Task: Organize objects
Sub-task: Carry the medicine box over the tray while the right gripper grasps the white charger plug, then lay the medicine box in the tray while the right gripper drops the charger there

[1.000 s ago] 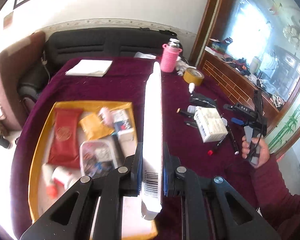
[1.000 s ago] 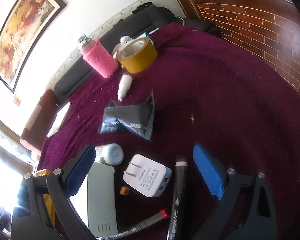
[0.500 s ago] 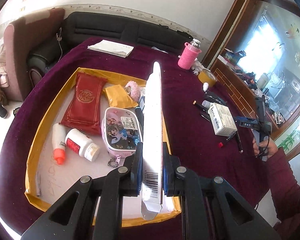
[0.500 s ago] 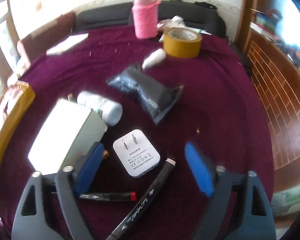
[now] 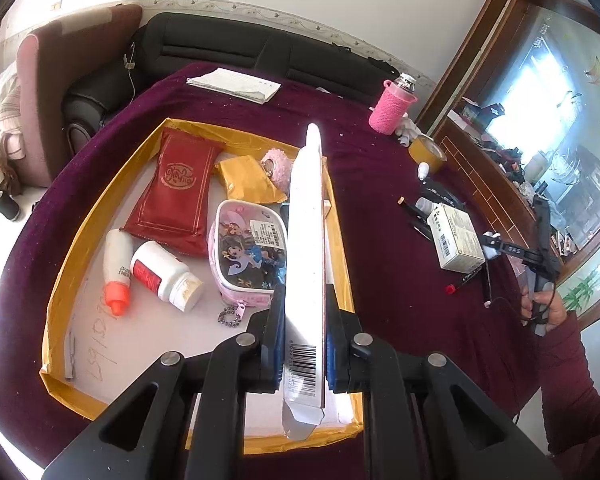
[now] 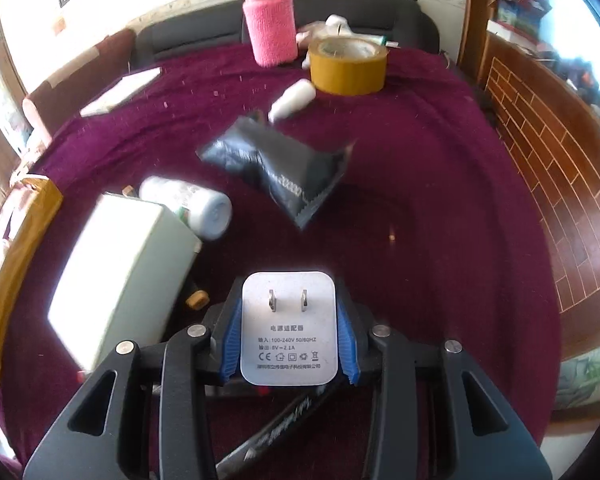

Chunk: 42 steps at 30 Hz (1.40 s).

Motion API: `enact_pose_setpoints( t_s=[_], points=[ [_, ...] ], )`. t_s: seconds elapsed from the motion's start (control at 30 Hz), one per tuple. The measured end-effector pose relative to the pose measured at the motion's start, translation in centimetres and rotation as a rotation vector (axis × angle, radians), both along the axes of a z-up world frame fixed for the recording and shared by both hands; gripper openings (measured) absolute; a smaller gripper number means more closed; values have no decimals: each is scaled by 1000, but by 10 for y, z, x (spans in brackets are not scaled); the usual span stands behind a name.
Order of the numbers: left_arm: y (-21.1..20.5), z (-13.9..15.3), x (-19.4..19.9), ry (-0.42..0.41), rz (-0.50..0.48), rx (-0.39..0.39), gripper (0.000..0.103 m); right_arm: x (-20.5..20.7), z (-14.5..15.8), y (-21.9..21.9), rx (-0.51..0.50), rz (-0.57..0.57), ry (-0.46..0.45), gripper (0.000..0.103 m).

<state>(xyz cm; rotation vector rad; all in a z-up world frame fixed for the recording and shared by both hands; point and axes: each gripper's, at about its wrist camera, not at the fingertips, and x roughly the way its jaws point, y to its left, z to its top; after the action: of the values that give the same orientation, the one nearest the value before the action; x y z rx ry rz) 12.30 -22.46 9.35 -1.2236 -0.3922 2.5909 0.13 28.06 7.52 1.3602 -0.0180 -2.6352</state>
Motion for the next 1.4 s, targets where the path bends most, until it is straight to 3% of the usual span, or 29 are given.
enact_pose_setpoints(
  t_s=[0.2,0.33,0.5,0.6,0.67,0.8,0.93,1.0,1.07,1.13,1.2,1.4],
  points=[
    [-11,-14,2,-35,23,-8,13,38,67,-32,-81,83,129,37],
    [-15,-33,4,-95,36,-3,13,55,89,-86,-167,228,129,37],
    [-22,-53,-2,-194,19,36,13,62,81,-171,-324,421,19,37],
    [-22,-66,-11,-250,31,12,13,67,66,-219,-373,502,-49,38],
    [-28,-67,-17,-257,38,56,13,67,54,-251,-389,542,-98,38],
    [-30,-67,-17,-254,46,57,13,74,28,-302,-363,586,-189,38],
    [-34,-63,-10,-239,59,22,16,86,13,-335,-291,616,-219,38],
    [-39,-61,-5,-237,63,27,28,87,6,-344,-249,625,-223,38],
    [-45,-53,1,-217,54,45,33,88,2,-353,-217,630,-231,38],
    [-51,-45,7,-193,59,48,48,91,-1,-359,-186,637,-235,38],
    [-62,-37,14,-153,54,77,51,92,-5,-367,-158,651,-246,38],
    [-105,-35,29,-94,81,265,52,94,-8,-385,-125,674,-249,39]
  ],
)
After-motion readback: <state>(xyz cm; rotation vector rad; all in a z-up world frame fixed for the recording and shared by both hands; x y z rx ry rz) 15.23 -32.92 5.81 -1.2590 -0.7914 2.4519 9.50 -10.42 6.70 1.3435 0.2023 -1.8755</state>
